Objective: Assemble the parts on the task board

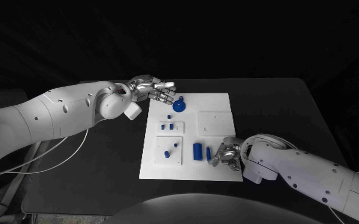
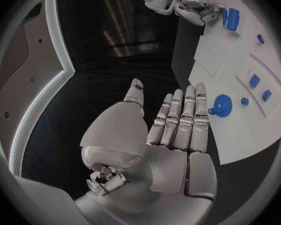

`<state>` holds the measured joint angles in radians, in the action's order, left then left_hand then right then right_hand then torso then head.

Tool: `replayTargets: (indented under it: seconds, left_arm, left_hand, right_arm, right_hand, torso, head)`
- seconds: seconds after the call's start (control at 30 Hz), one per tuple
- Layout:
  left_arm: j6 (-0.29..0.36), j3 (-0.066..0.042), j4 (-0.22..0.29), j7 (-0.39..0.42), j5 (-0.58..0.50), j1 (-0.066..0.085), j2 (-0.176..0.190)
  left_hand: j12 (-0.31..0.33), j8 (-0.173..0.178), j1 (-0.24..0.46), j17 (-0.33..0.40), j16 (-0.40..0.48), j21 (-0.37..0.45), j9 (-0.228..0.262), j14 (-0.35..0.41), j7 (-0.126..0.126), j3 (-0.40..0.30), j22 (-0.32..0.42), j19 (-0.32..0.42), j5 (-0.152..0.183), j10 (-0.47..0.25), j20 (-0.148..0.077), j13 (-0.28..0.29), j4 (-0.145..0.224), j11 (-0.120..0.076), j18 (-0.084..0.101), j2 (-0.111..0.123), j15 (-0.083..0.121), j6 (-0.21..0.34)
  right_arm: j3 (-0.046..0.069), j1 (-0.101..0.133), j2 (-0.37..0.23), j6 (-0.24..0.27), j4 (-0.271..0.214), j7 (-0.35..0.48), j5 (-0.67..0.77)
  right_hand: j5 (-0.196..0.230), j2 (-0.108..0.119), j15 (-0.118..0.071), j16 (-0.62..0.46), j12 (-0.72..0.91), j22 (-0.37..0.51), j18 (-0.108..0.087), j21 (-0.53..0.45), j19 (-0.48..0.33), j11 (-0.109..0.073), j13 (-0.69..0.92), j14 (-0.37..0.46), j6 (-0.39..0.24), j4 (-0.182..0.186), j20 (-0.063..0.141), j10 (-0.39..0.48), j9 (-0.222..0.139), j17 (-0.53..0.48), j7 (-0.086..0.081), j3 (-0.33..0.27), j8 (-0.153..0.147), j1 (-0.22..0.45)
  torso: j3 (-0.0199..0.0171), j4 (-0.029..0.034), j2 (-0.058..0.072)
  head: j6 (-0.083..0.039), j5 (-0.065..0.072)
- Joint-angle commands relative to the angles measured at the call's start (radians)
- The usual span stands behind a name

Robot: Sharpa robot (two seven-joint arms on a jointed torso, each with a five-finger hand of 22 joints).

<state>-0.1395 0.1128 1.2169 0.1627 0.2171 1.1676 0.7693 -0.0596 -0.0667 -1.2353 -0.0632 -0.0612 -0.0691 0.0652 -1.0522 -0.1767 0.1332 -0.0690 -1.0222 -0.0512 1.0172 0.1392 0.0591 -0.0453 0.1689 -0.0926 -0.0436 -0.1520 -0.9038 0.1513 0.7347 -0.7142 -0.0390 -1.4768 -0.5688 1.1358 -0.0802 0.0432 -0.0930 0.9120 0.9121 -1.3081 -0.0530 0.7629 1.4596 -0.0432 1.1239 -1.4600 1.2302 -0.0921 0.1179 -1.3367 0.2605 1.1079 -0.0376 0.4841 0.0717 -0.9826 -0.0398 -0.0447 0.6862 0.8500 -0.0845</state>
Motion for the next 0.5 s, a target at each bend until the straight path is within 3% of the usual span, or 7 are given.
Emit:
replayTargets:
  seconds: [0.03, 0.2, 0.3, 0.33, 0.5]
  left_arm:
    - [-0.015, 0.000, 0.000, 0.001, 0.010, -0.001, -0.001]
    - [-0.019, 0.000, -0.006, -0.002, 0.012, -0.001, -0.002]
    - [-0.024, 0.000, -0.015, -0.003, 0.018, -0.001, -0.003]
    - [-0.025, 0.000, -0.016, -0.003, 0.018, -0.001, -0.003]
    - [-0.026, 0.000, -0.023, -0.005, 0.028, -0.001, -0.002]
  left_hand:
    - [0.000, 0.002, -0.007, 0.000, -0.003, 0.001, -0.001, 0.000, 0.000, 0.000, 0.000, 0.002, 0.005, -0.006, 0.001, 0.000, 0.006, -0.001, 0.012, -0.003, -0.005, -0.002]
    - [-0.001, 0.003, -0.008, 0.000, -0.003, 0.001, -0.001, 0.000, 0.000, 0.000, 0.000, 0.002, 0.005, -0.006, 0.001, 0.000, 0.008, -0.001, 0.012, -0.004, -0.005, -0.002]
    - [0.000, 0.003, -0.029, 0.000, -0.002, 0.001, -0.001, 0.001, 0.000, -0.003, 0.000, 0.003, 0.005, -0.007, 0.001, 0.000, 0.027, -0.001, 0.012, 0.004, -0.005, -0.002]
    - [0.000, 0.003, -0.032, 0.000, -0.002, 0.001, -0.001, 0.002, 0.000, -0.003, 0.000, 0.003, 0.005, -0.007, 0.001, 0.000, 0.029, 0.000, 0.012, 0.005, -0.006, -0.001]
    - [0.000, 0.003, -0.040, 0.000, -0.003, 0.001, -0.001, 0.002, 0.000, -0.005, 0.000, 0.004, 0.005, -0.007, 0.002, 0.000, 0.044, -0.001, 0.012, 0.004, -0.006, 0.001]
  right_arm:
    - [-0.002, -0.003, -0.001, -0.017, 0.023, -0.011, 0.012]
    - [-0.002, -0.003, 0.001, -0.064, 0.036, -0.022, -0.006]
    - [-0.002, -0.003, 0.004, -0.083, 0.047, -0.031, -0.025]
    - [-0.003, -0.003, 0.004, -0.084, 0.047, -0.032, -0.026]
    - [-0.003, -0.003, 0.006, -0.101, 0.055, -0.028, -0.050]
  right_hand:
    - [-0.040, 0.003, -0.002, 0.002, 0.002, -0.092, 0.006, 0.005, 0.006, -0.004, 0.000, -0.002, -0.001, -0.016, -0.001, -0.004, -0.113, -0.002, 0.002, -0.024, -0.007, -0.017]
    - [-0.114, -0.007, -0.002, 0.000, -0.001, -0.091, 0.007, 0.003, 0.003, -0.003, -0.002, -0.002, 0.003, -0.074, -0.002, -0.002, -0.112, -0.004, 0.003, -0.138, -0.007, -0.082]
    - [-0.146, -0.005, 0.000, 0.000, -0.003, -0.091, 0.007, 0.000, 0.000, 0.001, -0.002, 0.000, 0.012, -0.137, -0.004, 0.002, -0.113, -0.004, -0.002, -0.186, -0.007, -0.149]
    - [-0.148, -0.013, 0.001, -0.001, -0.001, -0.091, 0.006, 0.001, 0.000, -0.001, -0.001, 0.000, 0.015, -0.145, -0.006, 0.001, -0.115, -0.004, -0.001, -0.204, -0.007, -0.157]
    - [-0.149, 0.003, 0.002, 0.005, 0.000, -0.092, 0.005, 0.004, -0.003, 0.003, 0.000, 0.000, 0.020, -0.186, -0.006, 0.004, -0.120, 0.002, -0.005, -0.222, -0.008, -0.197]
  torso:
    - [0.0000, -0.0006, 0.000]
    - [-0.0001, -0.0011, 0.000]
    - [-0.0009, -0.0006, 0.000]
    - [-0.0010, -0.0008, 0.000]
    - [-0.0010, -0.0014, 0.000]
  head:
    - [0.001, 0.001]
    - [0.002, 0.001]
    - [0.003, 0.000]
    - [0.002, 0.000]
    - [0.004, -0.001]
